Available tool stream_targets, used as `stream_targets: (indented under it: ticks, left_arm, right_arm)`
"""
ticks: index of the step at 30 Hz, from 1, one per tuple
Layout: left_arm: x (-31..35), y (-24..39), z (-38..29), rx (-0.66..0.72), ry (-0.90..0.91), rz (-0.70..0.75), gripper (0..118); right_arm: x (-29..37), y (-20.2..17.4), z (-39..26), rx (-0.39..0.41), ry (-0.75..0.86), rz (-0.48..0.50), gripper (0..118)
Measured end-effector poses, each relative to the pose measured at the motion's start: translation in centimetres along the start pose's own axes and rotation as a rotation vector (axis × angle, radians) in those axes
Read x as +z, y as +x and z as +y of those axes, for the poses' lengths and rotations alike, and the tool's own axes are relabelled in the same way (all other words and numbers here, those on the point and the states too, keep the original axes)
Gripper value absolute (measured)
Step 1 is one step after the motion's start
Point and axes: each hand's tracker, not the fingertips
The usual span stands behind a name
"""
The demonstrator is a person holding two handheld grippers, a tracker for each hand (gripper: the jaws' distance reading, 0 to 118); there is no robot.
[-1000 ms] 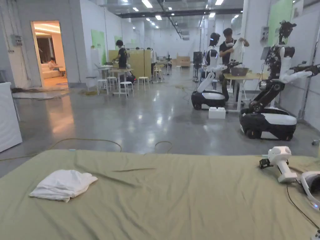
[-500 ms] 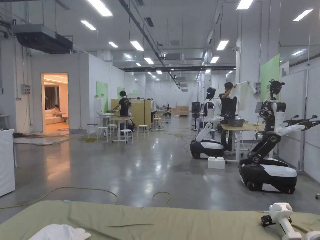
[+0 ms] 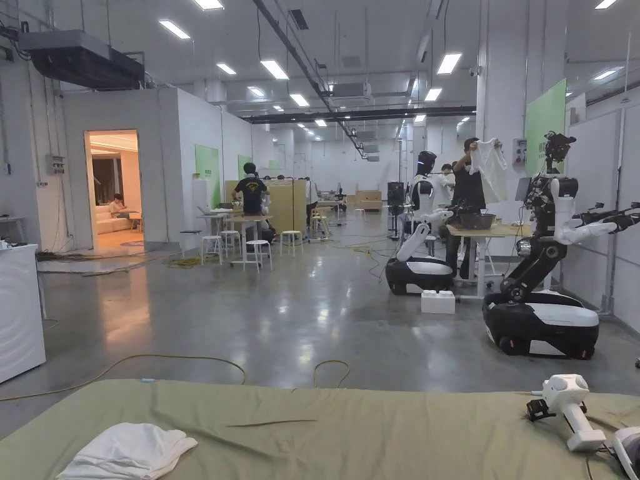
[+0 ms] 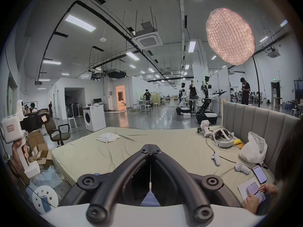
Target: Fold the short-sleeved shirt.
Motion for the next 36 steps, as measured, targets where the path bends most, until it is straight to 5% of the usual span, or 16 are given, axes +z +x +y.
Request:
stream_targets:
  ticks: [8,14,15,16,17,18,19,30,36]
  left_arm:
    - [0.1,-0.7,0.2,0.061,0.015,-0.021,0]
    - [-0.4,-0.3,-0.1,0.026,-0.003,-0.02,0]
    - [-0.5,-0.6,-0.7,0.027,-0.005,-0.017,6]
    - [-0.9,-0.9,-0.8,0.038,-0.021,-0.017,25]
    - [-1.7,-1.5,-1.0,0.082,-0.078,-0.039,65]
    - [-2.6,-2.3,-1.4,0.13,-0.144,-0.064,88]
    - [-3.6,-2.9,-2.0,0.174,-0.203,-0.076,99]
    - [-16.6,-14.6,-23.8,0.661,-0.777,0.017,101]
    - [-18.8,-16.8,-31.6,0.988,-0.879,-0.028,100]
  right_arm:
    - [0.3,0.8,0.3,-0.056,0.018,-0.014,0]
    - [0.0,0.3,0.4,-0.013,0.029,-0.058,0]
    - [0.0,0.3,0.3,-0.014,0.031,-0.051,0]
    - [0.0,0.3,0.2,-0.018,0.029,-0.042,0]
    - [-0.2,0.3,0.1,-0.025,0.021,-0.039,0]
    - [-0.3,0.4,-0.1,-0.029,0.012,-0.039,0]
    - [-0.4,0.5,-0.4,-0.031,0.003,-0.039,0]
    - [-2.0,1.8,-3.6,-0.064,-0.178,-0.074,0]
    - [-2.5,3.0,-4.8,-0.107,-0.25,-0.105,0]
